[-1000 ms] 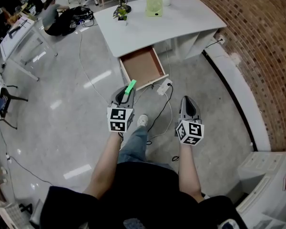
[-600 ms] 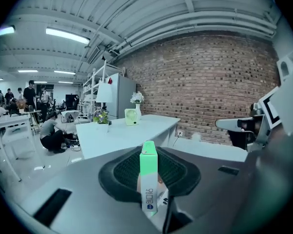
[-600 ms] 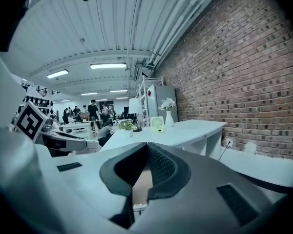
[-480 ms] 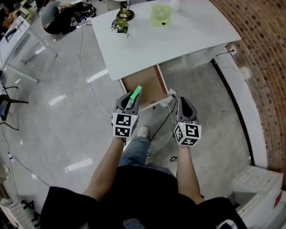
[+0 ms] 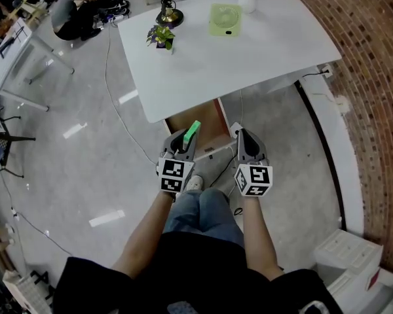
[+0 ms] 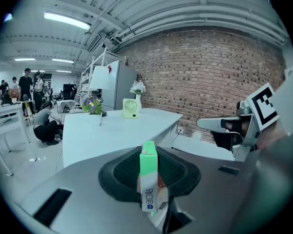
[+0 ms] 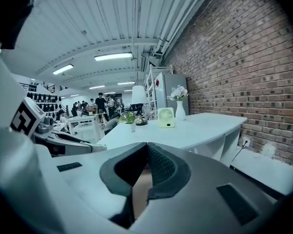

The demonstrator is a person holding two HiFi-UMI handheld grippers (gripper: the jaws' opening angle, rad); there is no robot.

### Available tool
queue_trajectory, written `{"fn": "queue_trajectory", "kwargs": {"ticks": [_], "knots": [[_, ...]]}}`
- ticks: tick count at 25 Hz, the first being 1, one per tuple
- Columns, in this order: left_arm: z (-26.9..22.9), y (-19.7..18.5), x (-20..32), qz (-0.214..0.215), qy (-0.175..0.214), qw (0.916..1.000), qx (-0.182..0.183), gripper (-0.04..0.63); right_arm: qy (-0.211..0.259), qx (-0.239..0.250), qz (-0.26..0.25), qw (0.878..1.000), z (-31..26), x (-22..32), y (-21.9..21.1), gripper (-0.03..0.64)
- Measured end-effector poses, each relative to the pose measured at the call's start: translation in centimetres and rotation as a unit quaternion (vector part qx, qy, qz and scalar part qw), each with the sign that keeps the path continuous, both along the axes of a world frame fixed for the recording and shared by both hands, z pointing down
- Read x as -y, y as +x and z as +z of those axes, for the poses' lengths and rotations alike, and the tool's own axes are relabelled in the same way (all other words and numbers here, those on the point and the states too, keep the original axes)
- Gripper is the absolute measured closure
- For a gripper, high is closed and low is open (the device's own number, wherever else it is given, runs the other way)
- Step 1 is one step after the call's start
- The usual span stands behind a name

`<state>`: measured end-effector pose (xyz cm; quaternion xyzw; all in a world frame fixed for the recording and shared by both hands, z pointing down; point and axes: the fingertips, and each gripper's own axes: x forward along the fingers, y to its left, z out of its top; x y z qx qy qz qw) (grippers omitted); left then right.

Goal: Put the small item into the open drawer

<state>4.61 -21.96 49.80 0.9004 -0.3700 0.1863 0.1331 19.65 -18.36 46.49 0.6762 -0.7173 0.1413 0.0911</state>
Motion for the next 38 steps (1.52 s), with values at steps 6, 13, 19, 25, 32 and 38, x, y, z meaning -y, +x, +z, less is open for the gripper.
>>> {"fn": "queue_trajectory", "kwargs": {"ticks": [6, 13, 19, 25, 32, 38], "knots": [[2.0, 1.4, 0.1, -0.023, -0.021, 0.9995, -0.007, 0.502, -0.02, 0.006, -0.015, 1.0, 2.2, 0.6, 0.8, 0.615], [5.6, 2.9, 2.0, -0.061, -0.039, 0.9974, 0.004, 0.502, -0.05, 0.024, -0.05, 0.997, 6.8, 3.4, 0.9, 0.615], [11.2, 4.6, 4.1, -0.083, -0.058, 0.9947, 0.021, 0.502, -0.078, 0.036, -0.077, 0.993, 13.2, 5.9, 0.8, 0.615], [18.1, 5.3, 6.7, -0.114, -0.09, 0.989, 0.028, 0.502, -0.105, 0.048, -0.1, 0.988, 19.5, 7.9, 0.0, 0.615], [25.6, 5.4, 8.2, -0.149, -0.158, 0.976, 0.015, 0.502, -0.125, 0.041, -0.126, 0.983, 24.1, 10.2, -0.9, 0.615], [30.4, 5.1, 8.6, -0.161, -0.186, 0.9683, 0.042, 0.502, -0.134, 0.039, -0.131, 0.981, 26.0, 10.8, -1.0, 0.615]]}}
